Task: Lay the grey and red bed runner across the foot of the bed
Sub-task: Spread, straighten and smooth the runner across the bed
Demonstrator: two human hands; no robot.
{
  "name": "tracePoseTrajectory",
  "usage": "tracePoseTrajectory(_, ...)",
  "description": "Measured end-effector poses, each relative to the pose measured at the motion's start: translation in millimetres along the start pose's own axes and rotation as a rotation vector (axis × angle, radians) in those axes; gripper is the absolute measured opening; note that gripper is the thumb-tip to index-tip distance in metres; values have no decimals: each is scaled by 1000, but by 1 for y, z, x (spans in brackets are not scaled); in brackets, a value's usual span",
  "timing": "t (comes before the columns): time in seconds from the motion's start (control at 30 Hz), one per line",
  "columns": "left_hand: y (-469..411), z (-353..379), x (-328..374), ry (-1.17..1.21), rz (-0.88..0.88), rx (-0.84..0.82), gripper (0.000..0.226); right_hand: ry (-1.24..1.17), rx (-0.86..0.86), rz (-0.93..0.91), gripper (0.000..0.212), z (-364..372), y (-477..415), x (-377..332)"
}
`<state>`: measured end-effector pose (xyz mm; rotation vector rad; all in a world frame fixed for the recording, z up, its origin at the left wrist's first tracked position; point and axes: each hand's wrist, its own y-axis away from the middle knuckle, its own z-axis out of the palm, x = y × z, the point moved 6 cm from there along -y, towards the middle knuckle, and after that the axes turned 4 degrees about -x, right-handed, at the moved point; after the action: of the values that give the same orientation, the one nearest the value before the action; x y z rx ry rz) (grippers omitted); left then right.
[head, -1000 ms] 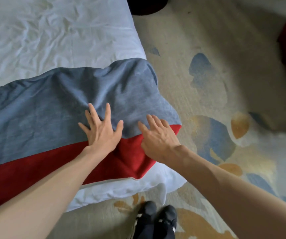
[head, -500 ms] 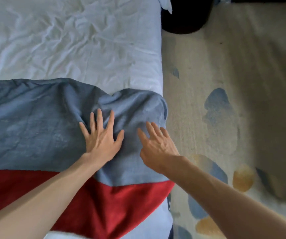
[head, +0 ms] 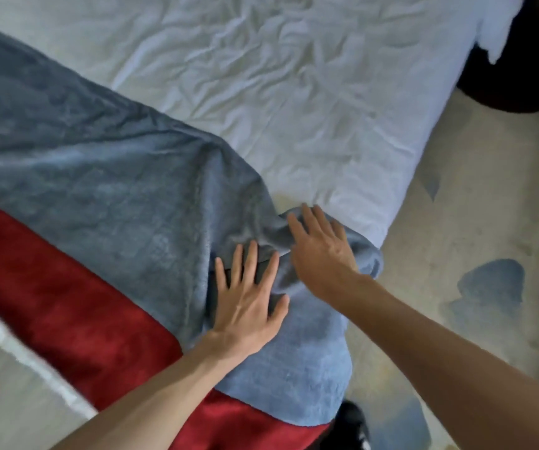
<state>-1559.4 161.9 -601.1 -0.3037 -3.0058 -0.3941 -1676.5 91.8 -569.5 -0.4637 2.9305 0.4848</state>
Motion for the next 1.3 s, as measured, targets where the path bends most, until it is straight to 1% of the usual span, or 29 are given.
tracePoseTrajectory(0.17,-2,-3,-1,1,-93,-1,74,38,-33,-92,57,4,-20,5)
tracePoseTrajectory(0.27,2,-1,0,11,-199,1,75,3,-16,-105,53,3,-20,11)
tracePoseTrajectory(0.4,15,3,7,98,-379,12,74,-46,0,-52,45,-5,-17,36)
tracePoseTrajectory(0.47,27,3,10,158,-489,50,74,-56,-29,-16,41,-8,-17,50)
tracePoseTrajectory(0.57,53,6,14,201,-632,90,72,-65,-97,-13,31,-3,-15,59)
tracePoseTrajectory(0.63,69,12,18,192,-664,75,72,-95,-117,-3,23,3,-10,62)
tracePoseTrajectory(0.7,81,18,22,182,-674,68,73,-150,-93,31,14,10,0,64)
tracePoseTrajectory(0.73,85,20,23,184,-674,75,73,-160,-76,39,13,13,6,64)
tracePoseTrajectory(0.87,93,27,32,163,-666,81,73,-158,-20,91,18,23,32,68)
tracePoseTrajectory(1.03,107,35,48,105,-628,58,74,-46,41,89,20,9,44,75)
tracePoseTrajectory(1.1,113,39,52,85,-624,57,73,-2,25,86,22,6,42,82)
tracePoseTrajectory(1.17,117,42,56,80,-631,59,71,-39,5,90,25,7,39,90)
tracePoseTrajectory(1.2,117,44,58,74,-637,63,70,-61,6,79,28,8,40,92)
tracePoseTrajectory(1.3,114,47,63,85,-658,61,66,-15,60,-69,53,10,47,89)
